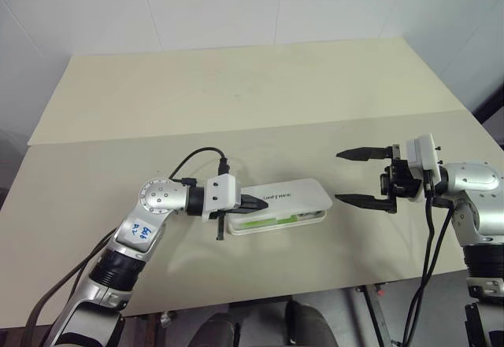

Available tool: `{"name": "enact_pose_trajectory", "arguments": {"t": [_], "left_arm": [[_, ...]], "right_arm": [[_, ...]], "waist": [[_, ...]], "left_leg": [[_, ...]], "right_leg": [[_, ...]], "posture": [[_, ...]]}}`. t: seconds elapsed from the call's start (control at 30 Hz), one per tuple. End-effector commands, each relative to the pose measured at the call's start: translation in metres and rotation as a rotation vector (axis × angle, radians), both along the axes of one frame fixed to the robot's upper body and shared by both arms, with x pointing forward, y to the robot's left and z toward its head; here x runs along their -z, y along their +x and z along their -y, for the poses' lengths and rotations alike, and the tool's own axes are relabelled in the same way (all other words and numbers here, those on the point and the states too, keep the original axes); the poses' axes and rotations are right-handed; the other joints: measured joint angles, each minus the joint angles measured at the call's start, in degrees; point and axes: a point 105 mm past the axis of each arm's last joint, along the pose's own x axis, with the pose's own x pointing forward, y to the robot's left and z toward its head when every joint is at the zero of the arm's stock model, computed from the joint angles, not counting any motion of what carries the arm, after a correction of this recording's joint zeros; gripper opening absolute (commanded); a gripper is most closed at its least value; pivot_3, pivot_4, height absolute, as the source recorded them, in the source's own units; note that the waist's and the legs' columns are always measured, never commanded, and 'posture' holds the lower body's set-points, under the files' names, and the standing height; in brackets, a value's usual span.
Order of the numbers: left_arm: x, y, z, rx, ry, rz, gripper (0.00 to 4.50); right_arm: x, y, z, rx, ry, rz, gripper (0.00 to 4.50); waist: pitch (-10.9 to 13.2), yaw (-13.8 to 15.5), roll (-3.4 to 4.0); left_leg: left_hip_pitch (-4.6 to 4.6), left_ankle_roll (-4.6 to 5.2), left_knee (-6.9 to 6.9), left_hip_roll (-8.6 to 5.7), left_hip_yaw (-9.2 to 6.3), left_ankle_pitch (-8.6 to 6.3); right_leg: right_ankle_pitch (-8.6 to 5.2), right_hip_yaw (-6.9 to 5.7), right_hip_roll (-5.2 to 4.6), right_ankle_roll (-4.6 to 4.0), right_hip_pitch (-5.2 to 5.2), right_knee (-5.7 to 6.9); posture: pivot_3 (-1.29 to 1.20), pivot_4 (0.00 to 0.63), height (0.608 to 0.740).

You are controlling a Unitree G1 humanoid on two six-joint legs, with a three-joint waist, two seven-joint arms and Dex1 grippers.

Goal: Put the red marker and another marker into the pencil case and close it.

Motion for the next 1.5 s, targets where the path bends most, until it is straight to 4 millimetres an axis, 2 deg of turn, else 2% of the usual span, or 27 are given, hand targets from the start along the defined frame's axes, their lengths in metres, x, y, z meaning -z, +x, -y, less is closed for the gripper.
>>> {"name": "enact_pose_trajectory", "arguments": {"t": [0.03,0.2,0.6,0.7,0.87,1.1,1.13,1.2,1.37,1.5], "left_arm": [[0.053,0.006,0.004,-0.134,0.159,-0.17,0.03],[0.072,0.006,-0.001,-0.177,0.191,-0.217,0.03],[0.077,0.001,0.004,-0.193,0.176,-0.249,0.03],[0.059,0.006,0.005,-0.2,0.086,-0.215,0.03],[0.013,0.006,-0.006,-0.181,-0.156,-0.14,0.03],[-0.008,-0.002,-0.041,-0.21,-0.286,-0.141,0.03],[-0.012,-0.004,-0.045,-0.212,-0.307,-0.138,0.4],[-0.019,-0.009,-0.051,-0.197,-0.335,-0.125,0.88],[-0.036,-0.021,-0.062,-0.172,-0.394,-0.083,2.59],[-0.04,-0.028,-0.07,-0.186,-0.386,-0.057,4.03]], "right_arm": [[-0.021,-0.011,-0.007,-0.011,0.015,0.068,4.5],[-0.022,-0.013,-0.009,-0.001,0.018,0.062,4.5],[-0.022,-0.015,-0.009,0.001,0.016,0.054,4.5],[-0.021,-0.013,-0.011,-0.004,0.017,0.046,4.5],[-0.015,-0.008,-0.01,-0.001,0.015,0.018,4.5],[-0.003,-0.002,-0.007,0.006,0.005,-0.013,4.5],[-0.001,-0.002,-0.006,0.007,0.004,-0.017,4.5],[0.002,0.0,-0.005,0.012,0.002,-0.024,4.5],[0.009,0.003,-0.002,0.017,0.001,-0.038,4.5],[0.013,0.004,0.0,0.016,0.002,-0.044,4.5]], "waist": [[-0.1,0.2,0.03],[-0.3,0.5,-0.15],[-0.6,1.0,-0.14],[-0.6,1.1,-0.11],[-0.6,0.7,-0.08],[-0.5,0.2,0.0],[-0.5,0.2,0.01],[-0.4,0.1,0.04],[-0.4,-0.2,0.08],[-0.4,-0.3,0.1]], "left_leg": [[0.0,0.0,-0.01,-0.02,0.0,0.0],[0.2,0.01,0.06,-0.02,0.04,0.0],[0.47,0.05,0.0,0.05,0.1,0.17],[0.46,0.05,-0.03,0.01,0.1,0.16],[0.4,0.05,-0.1,0.06,0.09,0.16],[0.11,0.05,-0.1,0.03,0.03,0.15],[0.1,0.05,-0.11,0.01,0.0,0.14],[0.07,0.06,-0.1,-0.02,0.0,0.12],[0.05,0.06,-0.12,-0.02,-0.01,0.07],[0.05,0.05,-0.13,0.0,-0.01,0.05]], "right_leg": [[0.01,0.01,0.0,0.01,0.01,0.0],[0.02,0.06,0.0,0.03,0.22,-0.03],[0.05,0.16,0.05,-0.02,0.34,0.03],[0.05,0.18,0.03,-0.02,0.34,0.02],[0.05,0.19,0.07,-0.02,0.21,0.0],[0.06,0.14,0.05,-0.04,-0.05,-0.02],[0.06,0.13,0.04,-0.04,-0.05,-0.03],[0.06,0.13,0.01,-0.04,-0.06,-0.03],[0.06,0.1,-0.01,-0.04,-0.06,-0.07],[0.06,0.09,0.02,-0.04,-0.07,-0.09]], "posture": [[0.0,0.15,0.74],[0.0,0.15,0.74],[0.0,0.15,0.74],[0.0,0.15,0.74],[0.0,0.15,0.74],[0.0,0.15,0.74],[0.0,0.15,0.74],[0.0,0.15,0.74],[0.0,0.15,0.74],[0.0,0.15,0.74]]}}
